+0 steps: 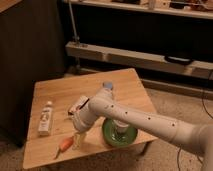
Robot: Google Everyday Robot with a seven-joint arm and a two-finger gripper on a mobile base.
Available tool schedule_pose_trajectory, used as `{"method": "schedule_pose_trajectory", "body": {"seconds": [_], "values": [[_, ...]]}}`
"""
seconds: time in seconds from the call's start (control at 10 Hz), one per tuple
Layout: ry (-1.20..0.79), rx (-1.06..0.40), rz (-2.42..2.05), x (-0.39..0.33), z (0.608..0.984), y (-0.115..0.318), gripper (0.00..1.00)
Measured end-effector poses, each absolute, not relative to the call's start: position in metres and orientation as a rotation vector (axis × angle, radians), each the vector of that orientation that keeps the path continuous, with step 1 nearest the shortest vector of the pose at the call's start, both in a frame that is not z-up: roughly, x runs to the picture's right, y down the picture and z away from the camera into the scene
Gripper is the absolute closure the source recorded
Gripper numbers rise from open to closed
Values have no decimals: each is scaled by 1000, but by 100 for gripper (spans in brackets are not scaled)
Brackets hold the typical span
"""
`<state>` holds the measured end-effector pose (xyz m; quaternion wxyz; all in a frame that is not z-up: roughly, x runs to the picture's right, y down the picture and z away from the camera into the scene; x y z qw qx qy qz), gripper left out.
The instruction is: Place the pepper in the ceramic cup
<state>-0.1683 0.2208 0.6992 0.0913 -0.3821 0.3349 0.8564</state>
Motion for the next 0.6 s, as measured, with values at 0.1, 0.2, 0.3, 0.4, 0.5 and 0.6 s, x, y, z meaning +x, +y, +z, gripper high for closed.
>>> {"method": "schedule_pose_trajectory", "body": {"seconds": [0.1,0.2,0.3,0.4,0.5,0.6], "values": [[1011,-1125,2542,-168,707,227,20],[1019,-1120,2544,-171,716,230,20],[1021,-1121,2538,-174,718,233,20],[1029,-1124,2530,-176,721,240,20],[1045,-1131,2524,-178,725,249,20],[1058,-1139,2513,-183,726,259,20]]}}
